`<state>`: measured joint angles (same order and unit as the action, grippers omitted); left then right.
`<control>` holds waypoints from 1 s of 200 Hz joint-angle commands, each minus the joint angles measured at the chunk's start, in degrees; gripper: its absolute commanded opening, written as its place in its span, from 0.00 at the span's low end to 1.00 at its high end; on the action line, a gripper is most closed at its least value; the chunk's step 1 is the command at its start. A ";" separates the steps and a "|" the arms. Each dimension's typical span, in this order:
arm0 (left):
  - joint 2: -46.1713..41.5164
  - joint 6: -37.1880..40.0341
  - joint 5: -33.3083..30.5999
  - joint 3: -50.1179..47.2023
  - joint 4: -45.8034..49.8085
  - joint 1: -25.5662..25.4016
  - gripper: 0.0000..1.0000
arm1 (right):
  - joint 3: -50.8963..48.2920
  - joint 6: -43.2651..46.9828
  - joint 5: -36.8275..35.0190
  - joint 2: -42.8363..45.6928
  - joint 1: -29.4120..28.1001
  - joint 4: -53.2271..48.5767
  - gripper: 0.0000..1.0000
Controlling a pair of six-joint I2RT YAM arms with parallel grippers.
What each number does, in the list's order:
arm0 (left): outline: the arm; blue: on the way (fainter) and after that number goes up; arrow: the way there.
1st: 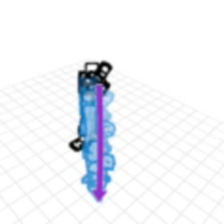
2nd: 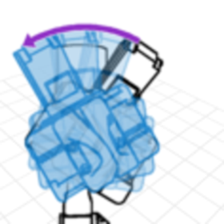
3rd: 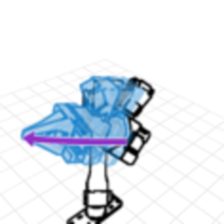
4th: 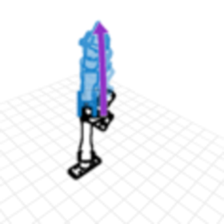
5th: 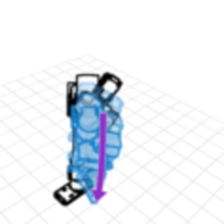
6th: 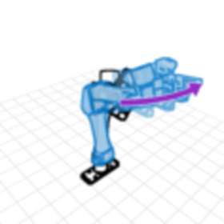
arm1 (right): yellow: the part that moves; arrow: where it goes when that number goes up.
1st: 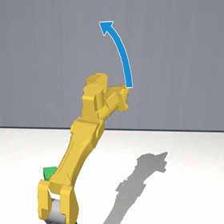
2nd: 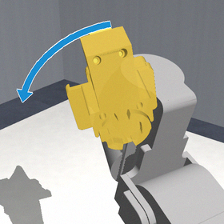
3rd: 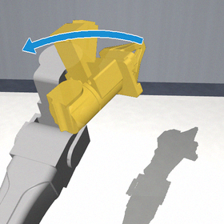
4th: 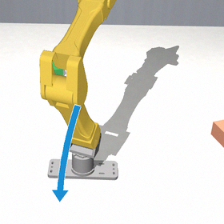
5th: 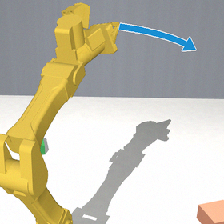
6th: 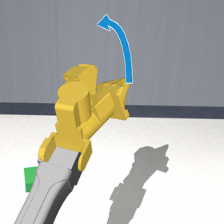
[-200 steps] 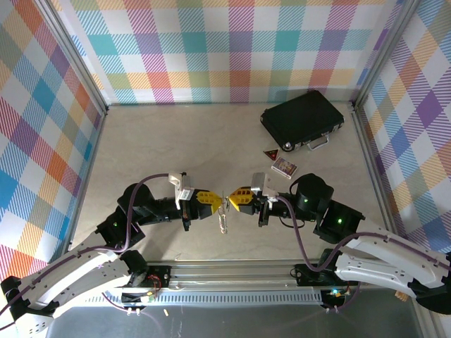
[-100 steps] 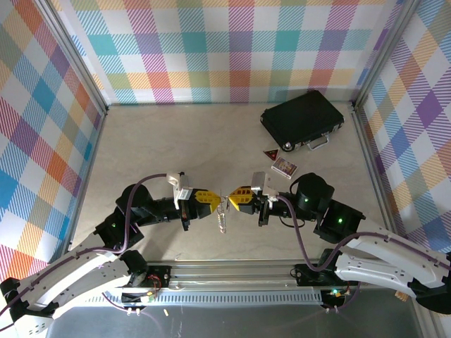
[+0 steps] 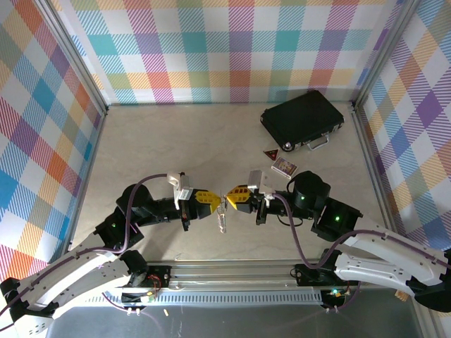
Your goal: Put the keys on the keyring
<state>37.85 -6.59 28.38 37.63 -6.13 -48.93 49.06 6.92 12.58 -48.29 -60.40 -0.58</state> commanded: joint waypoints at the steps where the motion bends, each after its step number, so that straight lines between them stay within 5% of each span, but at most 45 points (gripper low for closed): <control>1: -0.84 0.75 0.32 -0.53 -2.39 0.26 0.00 | 1.57 0.44 -0.01 -0.13 -0.37 0.65 0.00; 200: -1.46 0.76 0.27 -0.53 -1.87 0.30 0.00 | 2.64 0.79 1.13 -1.69 -0.35 -0.74 0.00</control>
<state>37.43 -6.59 27.97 37.19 -5.93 -48.93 49.60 6.92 12.64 -49.39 -60.42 -1.13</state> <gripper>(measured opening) 0.050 0.063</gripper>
